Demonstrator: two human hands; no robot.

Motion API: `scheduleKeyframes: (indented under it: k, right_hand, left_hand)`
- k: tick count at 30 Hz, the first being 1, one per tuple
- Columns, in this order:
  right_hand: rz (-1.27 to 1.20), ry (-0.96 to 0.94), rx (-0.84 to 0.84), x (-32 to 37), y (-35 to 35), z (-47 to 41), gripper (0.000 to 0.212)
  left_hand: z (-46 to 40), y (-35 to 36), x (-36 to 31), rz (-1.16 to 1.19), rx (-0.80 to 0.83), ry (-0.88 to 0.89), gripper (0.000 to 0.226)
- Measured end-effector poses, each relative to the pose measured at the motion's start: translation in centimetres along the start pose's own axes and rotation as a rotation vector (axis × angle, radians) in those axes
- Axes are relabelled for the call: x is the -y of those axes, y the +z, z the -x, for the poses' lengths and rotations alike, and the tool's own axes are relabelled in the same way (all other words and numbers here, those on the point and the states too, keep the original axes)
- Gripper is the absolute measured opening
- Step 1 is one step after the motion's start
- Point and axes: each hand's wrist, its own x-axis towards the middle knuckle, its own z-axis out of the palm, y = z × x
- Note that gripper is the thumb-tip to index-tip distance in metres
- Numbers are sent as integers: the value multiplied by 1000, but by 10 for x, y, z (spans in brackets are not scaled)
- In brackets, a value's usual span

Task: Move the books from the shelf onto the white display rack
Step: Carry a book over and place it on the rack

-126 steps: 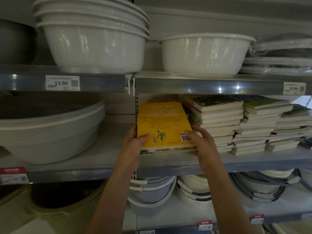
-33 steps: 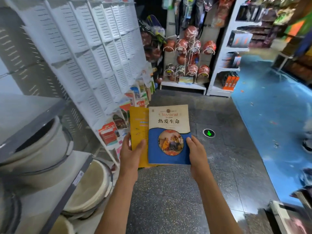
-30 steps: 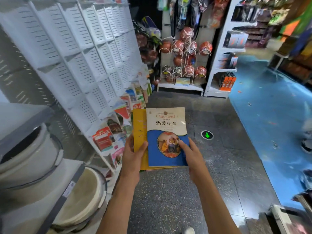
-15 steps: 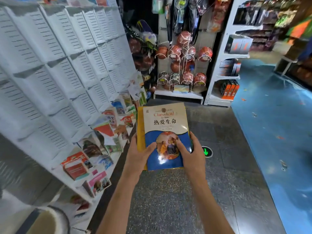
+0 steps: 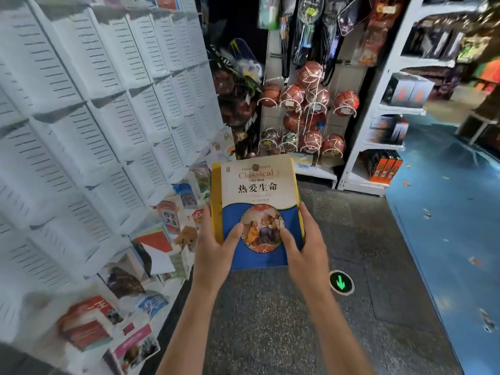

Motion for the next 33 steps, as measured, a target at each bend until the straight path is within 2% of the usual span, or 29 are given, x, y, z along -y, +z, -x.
scheduleKeyframes:
  k: [2,9,15,21,25,33]
  right_hand:
    - [6,-41,-4,1,20,-41,66]
    - [66,-115,-31,-3,85,-161,63]
    - [89,-101,-29,-29,112,-242,57]
    - [17,-62,-40,-71,141,-332,64]
    - [-22,-90,-51,-96,162,-417,63]
    - [-84,-166,-7,-121,197,-616,62]
  left_hand:
    - [-43,2,3,-50,-44,41,89]
    - [-175,6,19,-158,-82,176,73]
    - [-260,29,41,-165,-30,179,75]
    - [-354,64,66,-193,59,173,77]
    - [-429,92,77,-195,79,192,78]
    - [-602,154,73,-208,-17,212,81]
